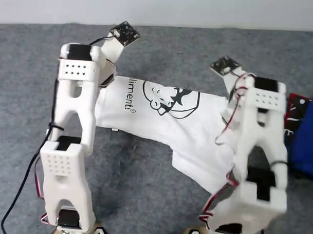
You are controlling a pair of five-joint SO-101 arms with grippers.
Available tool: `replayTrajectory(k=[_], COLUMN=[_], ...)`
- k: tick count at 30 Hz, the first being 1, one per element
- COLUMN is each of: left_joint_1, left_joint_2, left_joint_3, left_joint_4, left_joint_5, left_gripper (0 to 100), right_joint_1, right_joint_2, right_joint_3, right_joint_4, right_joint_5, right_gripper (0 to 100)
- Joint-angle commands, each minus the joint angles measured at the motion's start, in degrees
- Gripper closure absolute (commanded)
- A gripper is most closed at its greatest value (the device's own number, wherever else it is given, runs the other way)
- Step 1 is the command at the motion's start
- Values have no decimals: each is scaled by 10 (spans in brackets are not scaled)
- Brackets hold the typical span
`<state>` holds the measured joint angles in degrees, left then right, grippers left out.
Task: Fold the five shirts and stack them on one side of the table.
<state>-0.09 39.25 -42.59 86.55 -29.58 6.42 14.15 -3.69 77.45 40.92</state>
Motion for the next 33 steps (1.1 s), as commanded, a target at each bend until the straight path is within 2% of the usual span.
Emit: replayTrajectory(k=[1,14,19,24,29,33], left_joint_1=[5,-3,-2,5,27,33], left_joint_2=[18,57,62,62,72,114], left_joint_3=[-11,-22,-66,-83,-79,-83], left_joint_4=[-47,-51,-20,-25,-38,-62], left_joint_5=[45,55,54,56,59,86], left_gripper=[985,985,985,985,985,985], right_joint_1=[-8,15,10,-12,-52,-79], right_joint_2=[94,469,541,571,558,578], right_joint_3=[-112,-556,-751,-917,-917,-916], right_joint_4=[-18,-6,106,235,249,211], right_joint_5=[-32,-42,-42,-40,-42,-41], right_gripper=[988,987,987,986,987,985])
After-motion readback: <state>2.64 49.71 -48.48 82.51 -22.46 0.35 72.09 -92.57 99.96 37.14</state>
